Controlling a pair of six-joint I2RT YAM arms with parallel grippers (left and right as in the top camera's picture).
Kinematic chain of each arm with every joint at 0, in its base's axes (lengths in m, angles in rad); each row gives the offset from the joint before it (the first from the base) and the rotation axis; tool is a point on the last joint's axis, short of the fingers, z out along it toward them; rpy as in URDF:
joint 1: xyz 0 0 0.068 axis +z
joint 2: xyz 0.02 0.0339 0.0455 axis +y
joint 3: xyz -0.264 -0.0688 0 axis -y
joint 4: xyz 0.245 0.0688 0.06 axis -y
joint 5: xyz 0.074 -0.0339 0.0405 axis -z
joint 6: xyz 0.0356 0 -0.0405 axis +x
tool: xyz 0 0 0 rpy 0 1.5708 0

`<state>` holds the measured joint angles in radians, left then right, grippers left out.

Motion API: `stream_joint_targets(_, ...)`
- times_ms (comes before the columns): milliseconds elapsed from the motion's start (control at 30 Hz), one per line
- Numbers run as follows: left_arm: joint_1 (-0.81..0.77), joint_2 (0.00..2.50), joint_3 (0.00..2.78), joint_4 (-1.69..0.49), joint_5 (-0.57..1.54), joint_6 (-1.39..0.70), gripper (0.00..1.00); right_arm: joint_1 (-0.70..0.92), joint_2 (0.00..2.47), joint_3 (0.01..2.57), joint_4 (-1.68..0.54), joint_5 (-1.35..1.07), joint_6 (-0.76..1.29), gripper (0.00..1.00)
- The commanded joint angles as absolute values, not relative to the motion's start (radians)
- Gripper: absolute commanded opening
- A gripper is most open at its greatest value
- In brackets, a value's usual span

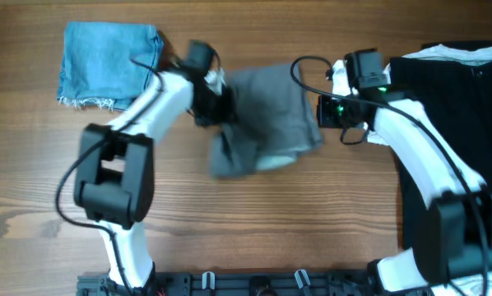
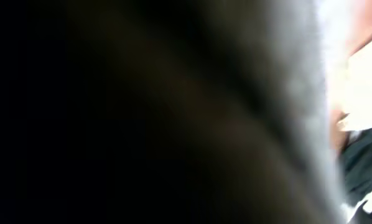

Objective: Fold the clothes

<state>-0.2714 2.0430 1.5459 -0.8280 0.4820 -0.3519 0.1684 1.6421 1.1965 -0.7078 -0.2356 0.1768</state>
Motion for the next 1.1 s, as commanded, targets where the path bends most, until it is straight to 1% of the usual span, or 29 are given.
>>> stream_joint_targets(0, -0.126, 1.967, 1.769, -0.805, 0.473, -0.164, 0.04, 0.169, 1.559, 1.206, -0.7, -0.245, 0.171, 0.16)
stream_joint_targets(100, 0.0, 1.973, 1.782, -0.531, 0.545, -0.164, 0.04, 0.169, 1.554, 1.206, -0.704, -0.271, 0.194, 0.16)
stream_joint_targets(133, 0.033, 1.977, 1.782, -0.471, 0.545, -0.165, 0.04, 0.169, 1.554, 1.206, -0.709, -0.271, 0.214, 0.16)
stream_joint_targets(167, 0.105, 1.983, 1.781, -0.407, 0.517, -0.176, 0.04, 0.169, 1.554, 1.206, -0.719, -0.271, 0.214, 0.16)
stream_joint_targets(267, 0.203, 2.011, 1.781, -0.436, 0.472, -0.18, 0.04, 0.169, 1.554, 1.206, -0.727, -0.271, 0.226, 0.16)
stream_joint_targets(333, 0.271, 2.053, 1.781, -0.5, 0.426, -0.18, 0.05, 0.169, 1.554, 1.206, -0.726, -0.271, 0.24, 0.15)
stream_joint_targets(367, 0.301, 2.085, 1.781, -0.545, 0.363, -0.179, 0.13, 0.169, 1.554, 1.206, -0.728, -0.271, 0.241, 0.15)
stream_joint_targets(400, 0.319, 2.106, 1.781, -0.571, 0.357, -0.179, 0.43, 0.169, 1.554, 1.206, -0.731, -0.271, 0.247, 0.15)
stream_joint_targets(467, 0.353, 2.115, 1.781, -0.661, 0.357, -0.179, 0.57, 0.169, 1.554, 1.206, -0.734, -0.271, 0.266, 0.15)
stream_joint_targets(500, 0.375, 2.094, 1.781, -0.726, 0.358, -0.179, 0.83, 0.169, 1.554, 1.206, -0.735, -0.271, 0.265, 0.15)
stream_joint_targets(567, 0.4, 2.043, 1.781, -0.793, 0.358, -0.179, 0.92, 0.169, 1.553, 1.206, -0.745, -0.271, 0.265, 0.15)
stream_joint_targets(600, 0.414, 1.998, 1.781, -0.831, 0.358, -0.179, 0.98, 0.169, 1.553, 1.206, -0.754, -0.271, 0.262, 0.15)
stream_joint_targets(667, 0.43, 1.89, 1.781, -0.901, 0.358, -0.176, 1.0, 0.169, 1.551, 1.206, -0.762, -0.271, 0.262, 0.16)
stream_joint_targets(700, 0.43, 1.853, 1.781, -0.918, 0.358, -0.162, 0.99, 0.169, 1.549, 1.206, -0.761, -0.271, 0.262, 0.16)
stream_joint_targets(733, 0.426, 1.806, 1.781, -0.936, 0.358, -0.152, 0.89, 0.169, 1.544, 1.206, -0.761, -0.271, 0.262, 0.16)
stream_joint_targets(767, 0.417, 1.784, 1.781, -0.933, 0.356, -0.132, 0.3, 0.169, 1.54, 1.206, -0.76, -0.271, 0.262, 0.16)
stream_joint_targets(800, 0.406, 1.797, 1.78, -0.915, 0.356, -0.115, 0.04, 0.169, 1.539, 1.206, -0.761, -0.271, 0.262, 0.16)
stream_joint_targets(867, 0.379, 1.871, 1.78, -0.878, 0.345, -0.057, 0.04, 0.169, 1.539, 1.206, -0.764, -0.279, 0.262, 0.16)
stream_joint_targets(933, 0.366, 2.007, 1.78, -0.871, 0.278, -0.064, 0.04, 0.169, 1.539, 1.206, -0.765, -0.319, 0.264, 0.17)
stream_joint_targets(967, 0.366, 2.085, 1.78, -0.843, 0.279, -0.066, 0.04, 0.169, 1.539, 1.206, -0.764, -0.336, 0.262, 0.17)
stream_joint_targets(1000, 0.366, 2.16, 1.78, -0.818, 0.28, -0.065, 0.09, 0.169, 1.538, 1.206, -0.764, -0.353, 0.262, 0.17)
stream_joint_targets(1067, 0.36, 2.181, 1.781, -0.826, 0.331, -0.021, 0.09, 0.169, 1.514, 1.206, -0.762, -0.363, 0.237, 0.14)
